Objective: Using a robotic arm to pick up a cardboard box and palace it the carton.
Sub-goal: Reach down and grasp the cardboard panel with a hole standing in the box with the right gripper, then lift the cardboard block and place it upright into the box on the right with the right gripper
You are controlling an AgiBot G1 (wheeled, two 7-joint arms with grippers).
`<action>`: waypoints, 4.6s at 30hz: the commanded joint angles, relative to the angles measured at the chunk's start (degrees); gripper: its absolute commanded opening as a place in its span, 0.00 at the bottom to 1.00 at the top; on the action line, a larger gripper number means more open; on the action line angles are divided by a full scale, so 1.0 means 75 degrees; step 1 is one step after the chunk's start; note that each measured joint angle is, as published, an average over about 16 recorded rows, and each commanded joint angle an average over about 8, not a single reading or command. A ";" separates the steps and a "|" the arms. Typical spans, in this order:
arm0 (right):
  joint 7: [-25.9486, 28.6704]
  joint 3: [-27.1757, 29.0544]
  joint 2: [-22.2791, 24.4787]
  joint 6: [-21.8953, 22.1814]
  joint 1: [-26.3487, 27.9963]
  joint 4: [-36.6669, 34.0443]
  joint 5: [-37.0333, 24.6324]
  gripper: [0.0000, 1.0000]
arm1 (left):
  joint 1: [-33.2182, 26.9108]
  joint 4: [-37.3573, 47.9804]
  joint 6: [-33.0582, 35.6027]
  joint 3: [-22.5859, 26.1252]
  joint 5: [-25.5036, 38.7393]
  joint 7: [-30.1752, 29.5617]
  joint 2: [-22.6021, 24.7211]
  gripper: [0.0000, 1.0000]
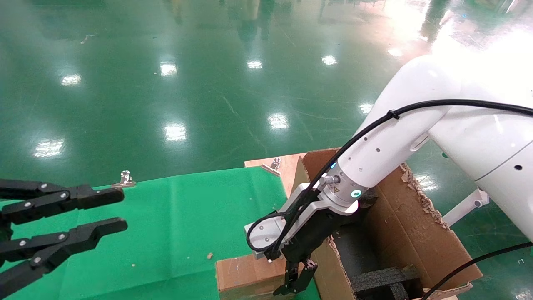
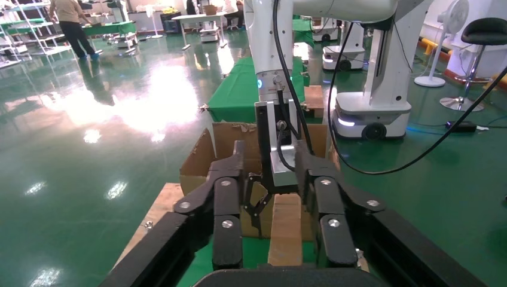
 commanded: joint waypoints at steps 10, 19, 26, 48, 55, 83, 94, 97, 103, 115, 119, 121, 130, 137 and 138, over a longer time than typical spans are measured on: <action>0.0025 0.0071 0.0034 0.0012 -0.0027 0.0004 0.0015 0.00 | 0.0000 0.0000 0.0001 0.0000 -0.0001 -0.0001 0.0000 1.00; 0.0035 0.0093 0.0044 0.0018 -0.0035 0.0004 0.0020 0.00 | 0.0000 0.0000 0.0002 0.0000 -0.0001 -0.0001 0.0000 1.00; 0.0036 0.0099 0.0050 0.0031 -0.0043 0.0004 0.0049 0.00 | 0.0000 0.0000 0.0002 0.0001 -0.0001 -0.0001 0.0000 1.00; -0.0122 -0.0217 0.1323 -0.0136 0.2175 -0.0130 0.2191 0.00 | -0.0006 0.0007 0.0002 0.0012 -0.0007 0.0006 -0.0002 1.00; -0.0342 -0.0866 0.1895 -0.0181 0.3017 -0.0223 0.2801 0.00 | -0.0006 0.0007 0.0001 0.0016 -0.0010 0.0008 -0.0003 1.00; -0.1603 -0.4629 0.4815 -0.0196 0.6103 -0.0572 0.2978 0.00 | -0.0009 0.0007 -0.0005 0.0029 -0.0019 0.0014 -0.0009 1.00; -0.2212 -0.6171 0.5478 -0.0201 0.6977 -0.1368 0.2586 0.00 | -0.0011 0.0007 -0.0008 0.0036 -0.0024 0.0018 -0.0012 1.00; -0.2290 -0.6574 0.5457 -0.0194 0.7055 -0.1526 0.2709 0.00 | -0.0011 0.0007 -0.0009 0.0037 -0.0025 0.0019 -0.0012 1.00; -0.1891 -0.7339 0.5329 -0.0173 0.6820 -0.1767 0.3632 0.00 | -0.0012 0.0007 -0.0011 0.0041 -0.0027 0.0020 -0.0014 1.00; -0.0662 -0.8062 0.4860 0.0552 0.5967 -0.2729 0.4699 0.00 | -0.0013 0.0007 -0.0013 0.0047 -0.0032 0.0024 -0.0016 1.00; -0.0191 -0.8067 0.4951 0.0970 0.5760 -0.2770 0.4927 0.00 | -0.0014 0.0007 -0.0014 0.0049 -0.0033 0.0024 -0.0017 1.00; 0.0095 -0.8054 0.5030 0.1231 0.5655 -0.2746 0.5091 0.00 | -0.0014 0.0007 -0.0014 0.0050 -0.0034 0.0025 -0.0018 1.00; 0.1341 -0.8070 0.5394 0.2676 0.5195 -0.2272 0.5631 0.00 | -0.0015 0.0007 -0.0016 0.0054 -0.0036 0.0027 -0.0019 1.00; 0.2224 -0.8191 0.5659 0.3715 0.5008 -0.1571 0.5649 0.00 | -0.0015 0.0008 -0.0017 0.0057 -0.0038 0.0028 -0.0020 1.00; 0.2347 -0.8212 0.5700 0.3881 0.4992 -0.1458 0.5627 0.00 | -0.0015 0.0008 -0.0018 0.0057 -0.0038 0.0028 -0.0020 1.00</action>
